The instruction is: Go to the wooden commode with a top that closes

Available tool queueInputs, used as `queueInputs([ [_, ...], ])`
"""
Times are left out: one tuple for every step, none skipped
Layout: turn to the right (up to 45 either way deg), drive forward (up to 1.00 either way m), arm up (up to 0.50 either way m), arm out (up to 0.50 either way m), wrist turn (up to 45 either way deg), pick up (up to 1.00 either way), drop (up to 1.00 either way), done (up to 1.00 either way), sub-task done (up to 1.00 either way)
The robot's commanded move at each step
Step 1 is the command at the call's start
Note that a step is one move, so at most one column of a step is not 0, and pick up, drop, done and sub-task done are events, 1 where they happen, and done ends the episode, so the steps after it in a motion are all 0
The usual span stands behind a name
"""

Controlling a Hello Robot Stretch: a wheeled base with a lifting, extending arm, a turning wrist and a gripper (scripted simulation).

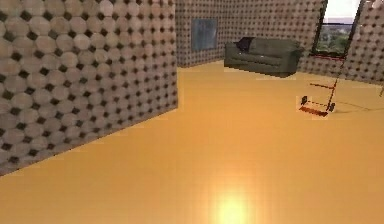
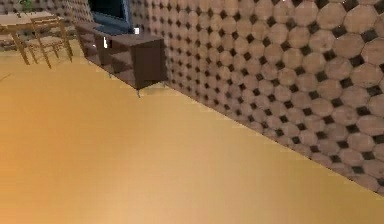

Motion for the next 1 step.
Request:
queueInputs([
  [6.0,0.00,0.00,0.00,0.0,0.00,0.00,0.00,0.00],
])
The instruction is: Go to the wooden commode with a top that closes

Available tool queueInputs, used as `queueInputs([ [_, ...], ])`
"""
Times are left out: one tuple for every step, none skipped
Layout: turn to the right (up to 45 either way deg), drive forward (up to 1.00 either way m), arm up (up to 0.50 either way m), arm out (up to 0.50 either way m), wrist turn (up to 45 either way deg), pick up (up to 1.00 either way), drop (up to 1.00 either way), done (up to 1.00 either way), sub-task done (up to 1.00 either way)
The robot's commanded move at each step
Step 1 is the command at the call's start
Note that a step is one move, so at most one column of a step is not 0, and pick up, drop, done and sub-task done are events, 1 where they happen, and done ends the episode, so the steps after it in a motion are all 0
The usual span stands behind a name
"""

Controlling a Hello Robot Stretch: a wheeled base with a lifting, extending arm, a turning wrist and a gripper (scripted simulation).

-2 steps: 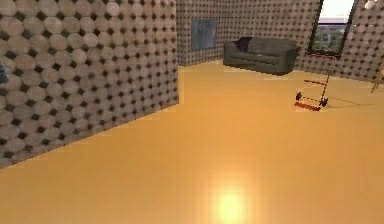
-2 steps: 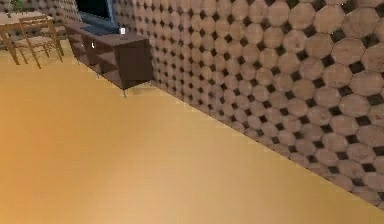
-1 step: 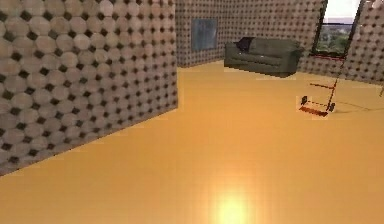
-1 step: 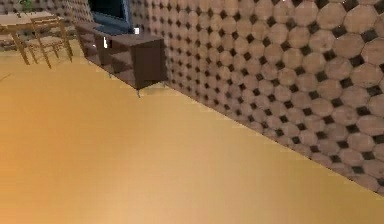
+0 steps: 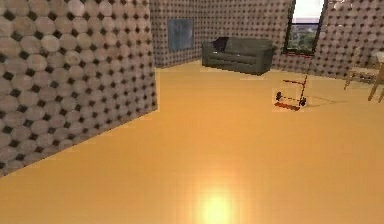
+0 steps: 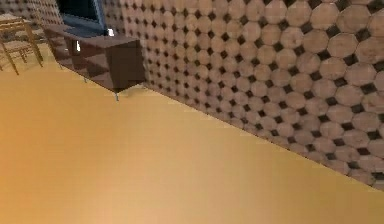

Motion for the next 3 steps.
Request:
queueInputs([
  [0.0,1.00,0.00,0.00,0.0,0.00,0.00,0.00,0.00],
  [0.0,1.00,0.00,0.00,0.0,0.00,0.00,0.00,0.00],
  [0.0,1.00,0.00,0.00,0.0,0.00,0.00,0.00,0.00],
])
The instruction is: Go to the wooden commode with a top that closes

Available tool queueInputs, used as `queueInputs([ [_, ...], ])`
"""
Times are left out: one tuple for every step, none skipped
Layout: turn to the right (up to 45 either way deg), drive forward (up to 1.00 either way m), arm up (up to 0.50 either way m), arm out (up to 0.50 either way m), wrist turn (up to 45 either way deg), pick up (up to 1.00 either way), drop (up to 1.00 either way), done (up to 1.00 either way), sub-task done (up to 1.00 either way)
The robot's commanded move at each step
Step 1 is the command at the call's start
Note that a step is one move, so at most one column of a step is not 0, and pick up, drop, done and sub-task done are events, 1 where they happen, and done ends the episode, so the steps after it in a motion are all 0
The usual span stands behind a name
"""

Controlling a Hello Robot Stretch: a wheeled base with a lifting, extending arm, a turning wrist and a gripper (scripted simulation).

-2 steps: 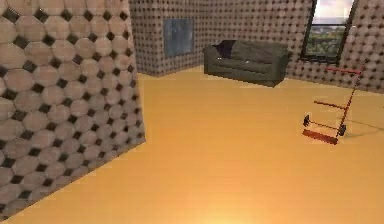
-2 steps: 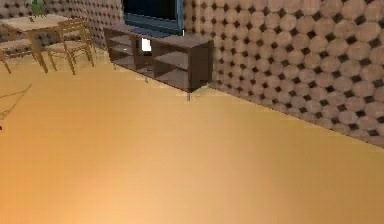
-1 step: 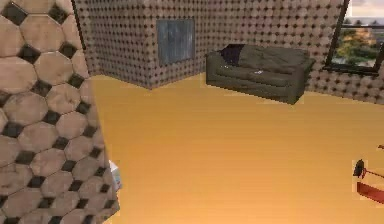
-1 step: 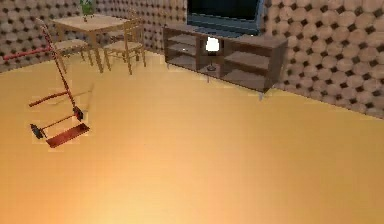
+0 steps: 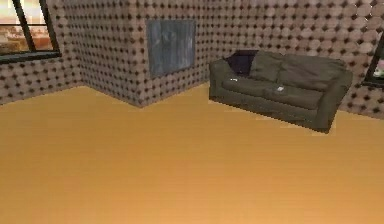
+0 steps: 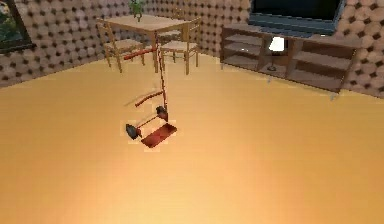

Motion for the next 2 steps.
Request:
queueInputs([
  [3.0,0.00,0.00,0.00,0.0,0.00,0.00,0.00,0.00],
  [0.0,0.05,0.00,0.00,0.0,0.00,0.00,0.00,0.00],
])
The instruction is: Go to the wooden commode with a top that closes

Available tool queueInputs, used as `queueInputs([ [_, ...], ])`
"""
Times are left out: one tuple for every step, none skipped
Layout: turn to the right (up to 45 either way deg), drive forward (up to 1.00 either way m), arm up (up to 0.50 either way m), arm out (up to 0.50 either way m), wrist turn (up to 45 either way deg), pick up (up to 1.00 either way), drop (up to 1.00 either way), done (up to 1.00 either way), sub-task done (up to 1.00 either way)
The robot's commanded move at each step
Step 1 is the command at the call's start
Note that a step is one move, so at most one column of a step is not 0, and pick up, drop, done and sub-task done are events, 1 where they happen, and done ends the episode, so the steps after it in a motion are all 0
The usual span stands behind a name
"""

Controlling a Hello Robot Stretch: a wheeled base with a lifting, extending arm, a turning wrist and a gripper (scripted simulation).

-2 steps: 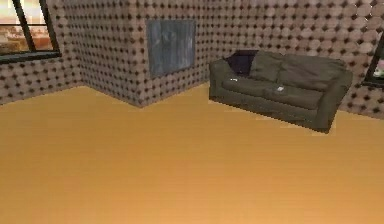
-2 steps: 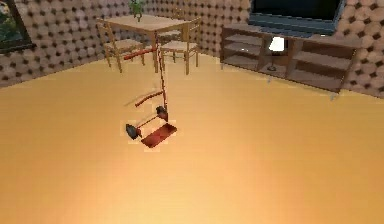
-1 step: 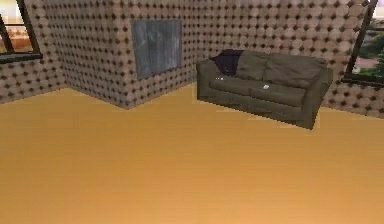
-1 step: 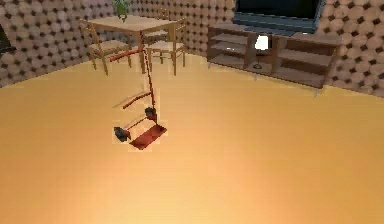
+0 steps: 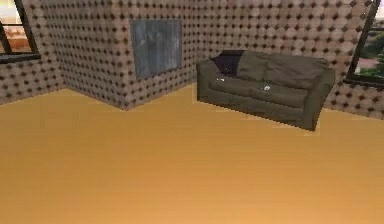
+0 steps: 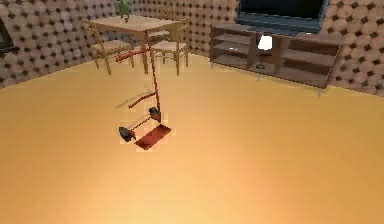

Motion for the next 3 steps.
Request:
queueInputs([
  [-9.0,0.00,0.00,0.00,0.0,0.00,0.00,0.00,0.00],
  [0.0,0.70,0.00,0.00,0.0,0.00,0.00,0.00,0.00],
  [-45.0,0.00,0.00,0.00,0.0,0.00,0.00,0.00,0.00],
])
